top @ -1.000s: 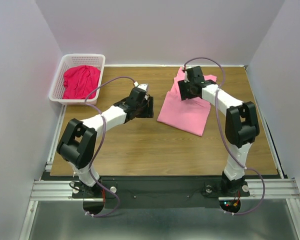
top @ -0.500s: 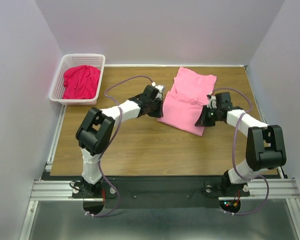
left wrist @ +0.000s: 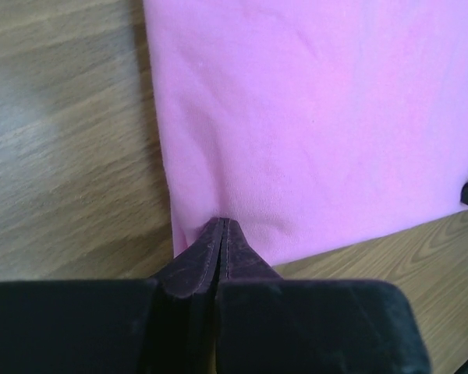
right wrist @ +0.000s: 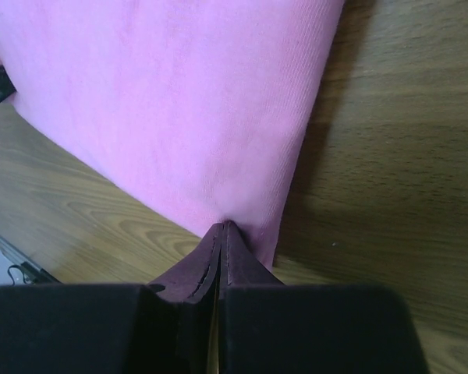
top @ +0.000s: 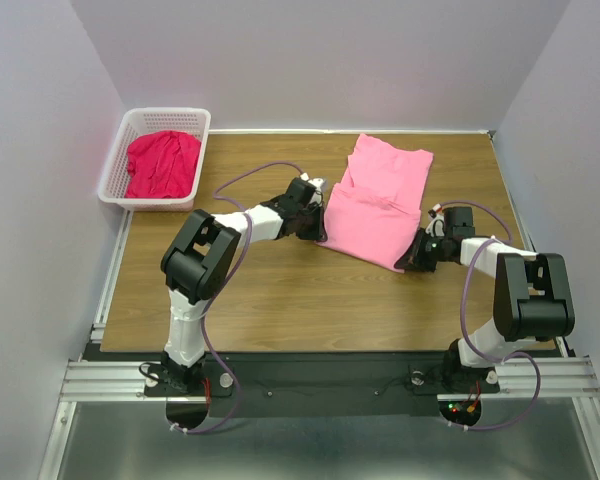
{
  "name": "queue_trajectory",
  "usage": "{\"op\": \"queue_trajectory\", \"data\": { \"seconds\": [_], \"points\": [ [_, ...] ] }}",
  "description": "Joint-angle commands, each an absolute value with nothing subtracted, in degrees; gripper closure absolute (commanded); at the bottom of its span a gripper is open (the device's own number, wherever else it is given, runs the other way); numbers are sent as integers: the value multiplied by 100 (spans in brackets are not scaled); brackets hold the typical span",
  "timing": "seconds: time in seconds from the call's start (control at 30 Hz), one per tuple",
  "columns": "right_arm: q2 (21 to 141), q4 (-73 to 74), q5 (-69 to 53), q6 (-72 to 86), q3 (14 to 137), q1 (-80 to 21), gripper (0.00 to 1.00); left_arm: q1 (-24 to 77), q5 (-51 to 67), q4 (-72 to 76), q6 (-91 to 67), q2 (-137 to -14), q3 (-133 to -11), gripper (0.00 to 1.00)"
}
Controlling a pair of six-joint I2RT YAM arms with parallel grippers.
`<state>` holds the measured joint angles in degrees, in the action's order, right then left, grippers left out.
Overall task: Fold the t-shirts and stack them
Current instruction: Fold the tshirt
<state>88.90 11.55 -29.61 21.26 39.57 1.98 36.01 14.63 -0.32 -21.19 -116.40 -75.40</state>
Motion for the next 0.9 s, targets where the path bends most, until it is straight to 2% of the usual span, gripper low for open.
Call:
{"op": "queue_trajectory", "data": {
  "seconds": [0.0,0.37,0.43,0.53,0.57,0.6,0.73,0.87],
  "points": [
    [8895,870,-2566,2162,3990,237,99,3542,1362,-300,-2706,-11444,-6534,100],
    [9325,940,-3076,2109,4877,150,99,3533,1379,790,-4139,-10327,-4624,100],
    [9439,932,-3303,2136,5192,123,99,3533,1520,1133,-4350,-10187,-4448,95],
    [9422,879,-3506,2232,5614,123,99,3525,1329,1125,-4211,-9810,-4631,81],
    [9431,835,-3576,2250,5712,123,98,3507,1258,1099,-4149,-9582,-4736,74],
    [9465,774,-3655,2267,5835,123,98,3481,1231,1116,-4070,-9493,-4972,71],
    [9808,335,-3981,2408,6275,123,99,3235,1344,1116,-3578,-9509,-5843,69],
    [10334,-262,-4192,2575,6521,123,99,2997,1573,976,-3191,-10280,-6713,70]
  ]
}}
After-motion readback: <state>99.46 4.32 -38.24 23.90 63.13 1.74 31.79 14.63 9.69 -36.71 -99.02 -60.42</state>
